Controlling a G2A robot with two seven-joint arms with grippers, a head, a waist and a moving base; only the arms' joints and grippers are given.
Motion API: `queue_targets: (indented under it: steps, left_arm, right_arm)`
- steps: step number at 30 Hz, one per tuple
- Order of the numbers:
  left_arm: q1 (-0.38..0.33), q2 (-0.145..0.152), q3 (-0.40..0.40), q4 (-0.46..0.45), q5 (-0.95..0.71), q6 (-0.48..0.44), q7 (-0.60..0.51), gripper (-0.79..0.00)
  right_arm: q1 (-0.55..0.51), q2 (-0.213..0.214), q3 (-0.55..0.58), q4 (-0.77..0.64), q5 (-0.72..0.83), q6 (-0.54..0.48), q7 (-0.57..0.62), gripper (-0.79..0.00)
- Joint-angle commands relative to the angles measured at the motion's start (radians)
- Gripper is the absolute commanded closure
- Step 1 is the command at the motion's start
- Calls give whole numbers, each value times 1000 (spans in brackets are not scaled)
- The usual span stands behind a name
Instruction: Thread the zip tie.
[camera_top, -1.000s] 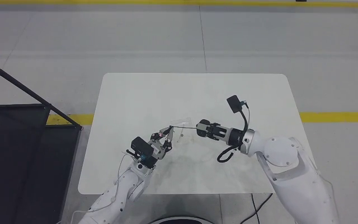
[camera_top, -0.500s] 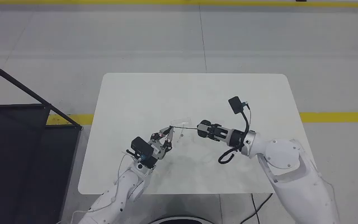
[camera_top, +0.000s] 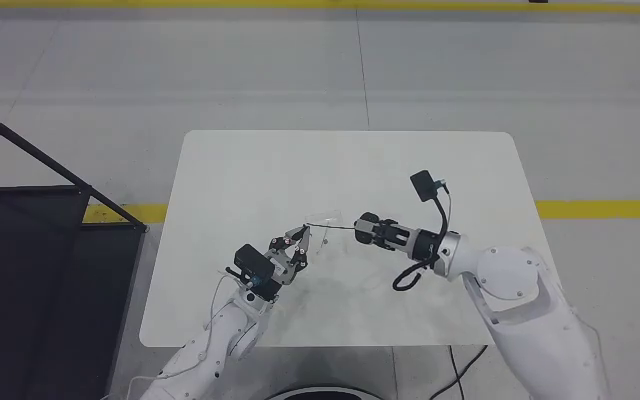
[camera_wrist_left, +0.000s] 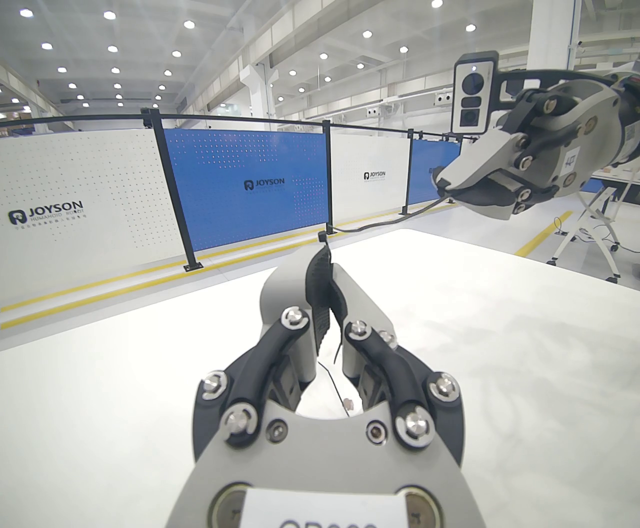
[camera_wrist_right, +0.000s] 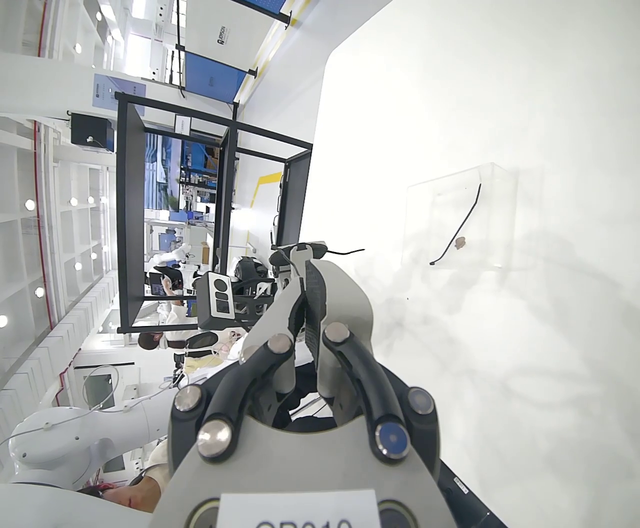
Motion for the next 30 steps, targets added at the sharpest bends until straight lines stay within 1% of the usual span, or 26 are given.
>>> queue_targets:
  steps: [1,30]
  left_arm:
    - [0,0,0,0,0,0,0,0]
    - [0,0,0,0,0,0,0,0]
  right_arm:
    - [4,0,-2,3,0,6,1,0]
    - [5,1,-13,-2,-9,16,-5,0]
